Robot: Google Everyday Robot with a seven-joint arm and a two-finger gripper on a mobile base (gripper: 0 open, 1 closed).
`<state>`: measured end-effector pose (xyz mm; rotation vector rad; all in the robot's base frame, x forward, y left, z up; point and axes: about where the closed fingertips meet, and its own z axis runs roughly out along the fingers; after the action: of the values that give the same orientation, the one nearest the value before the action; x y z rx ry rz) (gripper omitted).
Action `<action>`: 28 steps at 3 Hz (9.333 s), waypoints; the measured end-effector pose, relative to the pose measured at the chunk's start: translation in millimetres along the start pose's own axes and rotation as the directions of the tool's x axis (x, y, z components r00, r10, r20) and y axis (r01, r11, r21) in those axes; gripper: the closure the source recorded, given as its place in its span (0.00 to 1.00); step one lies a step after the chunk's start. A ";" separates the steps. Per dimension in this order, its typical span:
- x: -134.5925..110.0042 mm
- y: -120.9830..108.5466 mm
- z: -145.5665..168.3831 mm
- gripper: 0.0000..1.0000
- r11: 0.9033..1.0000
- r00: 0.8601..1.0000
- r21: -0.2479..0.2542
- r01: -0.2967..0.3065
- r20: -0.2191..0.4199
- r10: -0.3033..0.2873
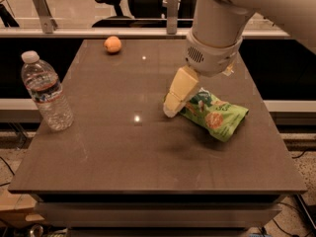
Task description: Move green rice chip bag near orange
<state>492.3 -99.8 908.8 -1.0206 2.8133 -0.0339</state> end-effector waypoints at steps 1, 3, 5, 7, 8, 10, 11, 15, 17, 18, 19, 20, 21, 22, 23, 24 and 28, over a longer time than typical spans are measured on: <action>-4.7 -11.4 15.3 0.00 1.000 1.000 0.023 -0.019 -0.023 0.020; -7.5 -37.7 42.9 0.00 0.998 0.998 0.030 -0.053 -0.044 0.054; -6.9 -45.6 80.0 0.00 0.998 0.996 -0.018 -0.052 -0.069 0.051; -6.4 -35.0 104.6 0.40 0.995 0.997 -0.097 -0.023 -0.073 0.016; -7.0 -35.3 100.7 0.64 0.995 0.997 -0.097 -0.023 -0.073 0.016; -7.6 -35.6 96.3 1.00 0.995 0.997 -0.098 -0.022 -0.072 0.015; -13.3 -42.9 79.1 1.00 0.996 0.998 -0.085 0.026 -0.057 -0.031; -61.6 -78.9 5.0 1.00 0.987 0.988 0.060 0.149 -0.039 -0.146; -81.7 -113.5 -7.0 1.00 0.986 0.979 -0.005 0.164 0.120 -0.162; -95.9 -130.1 -14.2 1.00 0.983 0.965 -0.046 0.177 0.206 -0.165; -115.6 -140.3 -20.1 1.00 0.977 0.948 -0.071 0.200 0.265 -0.175; -140.4 -142.5 -21.2 1.00 0.970 0.933 -0.083 0.230 0.304 -0.195; -163.9 -138.4 -20.2 1.00 0.963 0.920 -0.081 0.259 0.324 -0.220; -186.1 -131.0 -16.3 1.00 0.956 0.911 -0.072 0.284 0.332 -0.246; -201.4 -126.5 -11.8 1.00 0.954 0.909 -0.059 0.295 0.325 -0.261; -213.7 -122.6 -5.0 1.00 0.952 0.911 -0.046 0.301 0.308 -0.273; -224.8 -120.6 44.7 1.00 0.956 0.948 -0.027 0.291 0.145 -0.284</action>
Offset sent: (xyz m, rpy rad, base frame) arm 0.0434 -0.0311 -0.0462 -0.0551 0.0256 -0.0780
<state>745.8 -47.5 902.8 -1.3797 2.5302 0.0709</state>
